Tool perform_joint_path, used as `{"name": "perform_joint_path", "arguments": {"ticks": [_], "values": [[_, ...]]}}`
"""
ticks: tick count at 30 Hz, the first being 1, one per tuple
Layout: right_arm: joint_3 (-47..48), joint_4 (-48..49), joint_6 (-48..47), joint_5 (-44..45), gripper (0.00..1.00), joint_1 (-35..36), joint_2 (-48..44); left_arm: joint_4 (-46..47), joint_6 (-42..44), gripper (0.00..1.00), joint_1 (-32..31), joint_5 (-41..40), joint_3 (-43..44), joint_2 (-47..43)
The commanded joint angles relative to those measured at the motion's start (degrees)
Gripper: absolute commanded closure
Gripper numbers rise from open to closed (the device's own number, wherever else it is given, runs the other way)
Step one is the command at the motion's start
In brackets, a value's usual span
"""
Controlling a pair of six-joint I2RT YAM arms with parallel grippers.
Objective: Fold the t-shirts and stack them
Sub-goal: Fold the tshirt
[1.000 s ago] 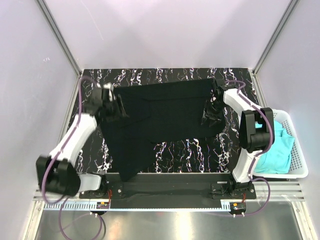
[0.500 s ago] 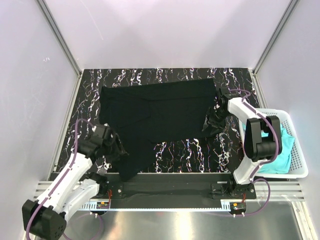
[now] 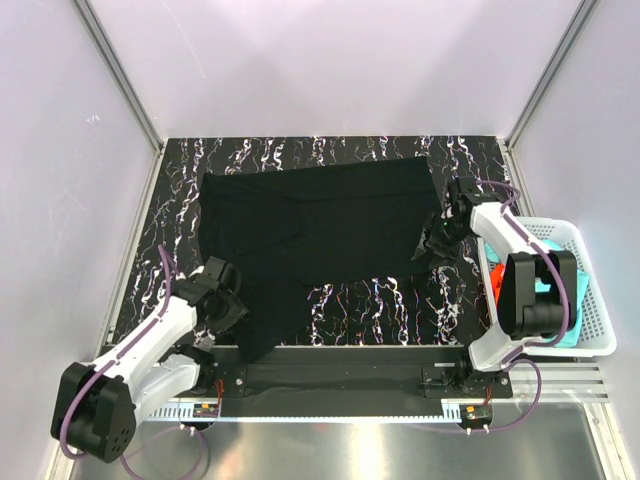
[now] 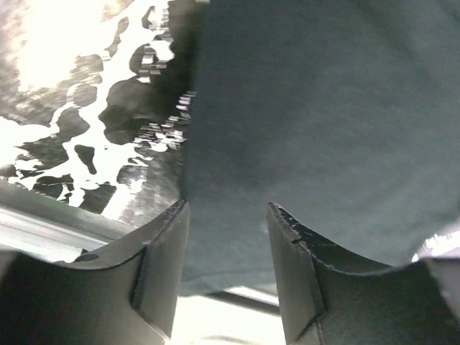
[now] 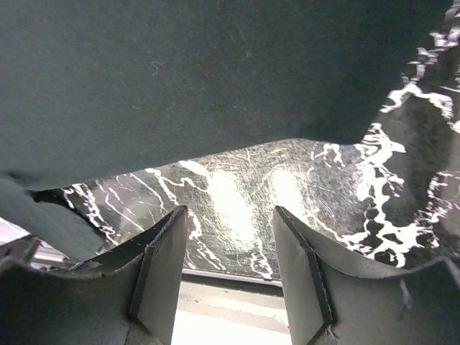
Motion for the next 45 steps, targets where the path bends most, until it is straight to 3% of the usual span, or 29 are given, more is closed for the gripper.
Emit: {"name": "perform_joint_path", "arguments": {"ticks": [1,15,16,18,22,30,41,45], "values": [[-0.37,-0.31,-0.11,-0.71,0.42,-1.31,-4.98,2.17,-5.55,0.49,-0.27,-4.56,-1.92,-0.62],[-1.86,0.13,6.30,2.45,0.39,-9.22,-2.97,1.38,-3.63,0.55,-0.19,-8.52,-0.96,4.38],[-2.04,0.30,6.48,3.07,0.39,-9.48,-2.53,1.73,-3.28,0.59,-0.19,-8.35,-1.05,4.38],[-2.39,0.74,7.27,4.13,0.40,-9.57,-2.09,3.48,-1.36,0.81,-0.27,-6.51,-0.88,4.12],[-3.27,2.84,7.97,6.84,0.43,-9.66,-1.30,5.07,0.85,1.00,-0.19,-3.95,0.00,2.54],[-0.47,4.61,7.27,10.19,0.46,-9.57,5.20,4.45,8.66,1.00,-0.27,0.79,8.51,-1.16],[1.03,4.00,6.83,14.41,0.46,-7.91,9.34,1.55,18.25,1.00,-0.27,1.06,19.16,1.13],[-0.11,3.82,6.57,21.00,0.45,-5.70,9.34,1.64,20.27,1.00,-0.27,1.15,21.36,1.57]]}}
